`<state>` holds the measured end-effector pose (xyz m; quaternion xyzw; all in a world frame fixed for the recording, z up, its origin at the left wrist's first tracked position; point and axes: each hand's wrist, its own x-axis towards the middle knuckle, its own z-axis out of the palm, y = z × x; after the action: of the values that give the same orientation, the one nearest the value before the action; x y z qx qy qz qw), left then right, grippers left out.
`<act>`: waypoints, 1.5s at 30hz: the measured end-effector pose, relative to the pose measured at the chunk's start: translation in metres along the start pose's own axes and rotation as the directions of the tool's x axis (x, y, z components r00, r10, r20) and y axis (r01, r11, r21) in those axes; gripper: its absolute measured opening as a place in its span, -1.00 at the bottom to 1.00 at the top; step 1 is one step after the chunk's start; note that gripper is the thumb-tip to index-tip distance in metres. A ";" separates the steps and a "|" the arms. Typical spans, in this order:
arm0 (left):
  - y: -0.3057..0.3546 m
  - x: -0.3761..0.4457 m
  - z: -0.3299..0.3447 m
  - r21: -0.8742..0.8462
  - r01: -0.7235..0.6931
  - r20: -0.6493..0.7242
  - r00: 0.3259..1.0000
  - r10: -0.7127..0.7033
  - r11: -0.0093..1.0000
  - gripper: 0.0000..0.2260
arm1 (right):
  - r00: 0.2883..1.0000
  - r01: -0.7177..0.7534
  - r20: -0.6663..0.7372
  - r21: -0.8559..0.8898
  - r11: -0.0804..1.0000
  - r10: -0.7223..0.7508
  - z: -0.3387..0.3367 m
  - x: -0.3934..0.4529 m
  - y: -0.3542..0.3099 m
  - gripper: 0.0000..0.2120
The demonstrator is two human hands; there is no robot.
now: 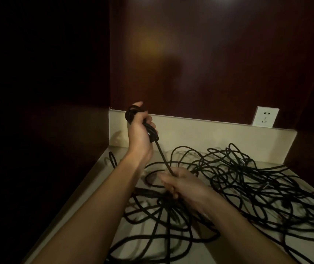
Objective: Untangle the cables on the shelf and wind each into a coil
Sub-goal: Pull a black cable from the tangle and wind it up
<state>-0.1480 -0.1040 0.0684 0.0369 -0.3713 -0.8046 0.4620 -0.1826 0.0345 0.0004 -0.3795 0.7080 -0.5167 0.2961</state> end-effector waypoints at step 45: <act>0.011 -0.017 -0.033 0.736 0.128 0.475 0.604 -0.641 0.665 -0.62 | 0.893 0.435 -0.078 -0.101 0.895 -0.443 -0.057 0.019 -0.046 -0.79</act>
<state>-0.1169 -0.1133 0.0470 -0.0335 -0.7464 -0.6633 0.0432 -0.2282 0.0390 0.0608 -0.5153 0.6381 -0.5593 0.1205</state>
